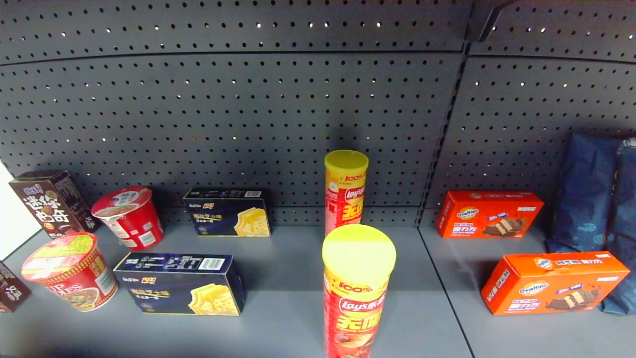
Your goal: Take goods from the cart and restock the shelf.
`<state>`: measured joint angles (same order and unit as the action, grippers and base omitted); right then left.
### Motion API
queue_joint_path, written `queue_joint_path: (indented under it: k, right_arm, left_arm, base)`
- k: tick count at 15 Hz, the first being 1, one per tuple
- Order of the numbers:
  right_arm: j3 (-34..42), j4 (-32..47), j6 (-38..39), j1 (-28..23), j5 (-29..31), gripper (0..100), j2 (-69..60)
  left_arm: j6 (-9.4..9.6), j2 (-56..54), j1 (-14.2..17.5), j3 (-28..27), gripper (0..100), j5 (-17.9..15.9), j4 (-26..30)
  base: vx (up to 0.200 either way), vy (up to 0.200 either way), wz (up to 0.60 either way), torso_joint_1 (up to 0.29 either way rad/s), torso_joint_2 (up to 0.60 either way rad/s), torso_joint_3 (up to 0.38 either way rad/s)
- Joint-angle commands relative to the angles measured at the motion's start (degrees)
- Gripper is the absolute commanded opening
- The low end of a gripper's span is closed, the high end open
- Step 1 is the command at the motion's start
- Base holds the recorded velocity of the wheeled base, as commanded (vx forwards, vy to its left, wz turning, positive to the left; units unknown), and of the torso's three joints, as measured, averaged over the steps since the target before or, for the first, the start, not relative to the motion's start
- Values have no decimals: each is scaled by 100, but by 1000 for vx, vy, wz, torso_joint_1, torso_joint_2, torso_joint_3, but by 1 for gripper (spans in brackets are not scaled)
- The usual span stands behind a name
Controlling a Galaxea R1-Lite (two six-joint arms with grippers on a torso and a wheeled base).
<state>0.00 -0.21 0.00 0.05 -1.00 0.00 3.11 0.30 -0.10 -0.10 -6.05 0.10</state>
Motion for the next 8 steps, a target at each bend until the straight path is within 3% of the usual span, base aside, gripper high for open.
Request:
queue_joint_path:
  k: [1,8]
  right_arm:
    - [0,3,0,4,3,100,0]
    - [0,-6,0,-5,3,100,0]
  left_arm:
    - [6,5,1,1,100,-2,-1]
    - [-3,13,-8,1,100,-2,-10]
  base:
    - [0,0,0,0,0,0]
    - [0,0,0,0,0,0]
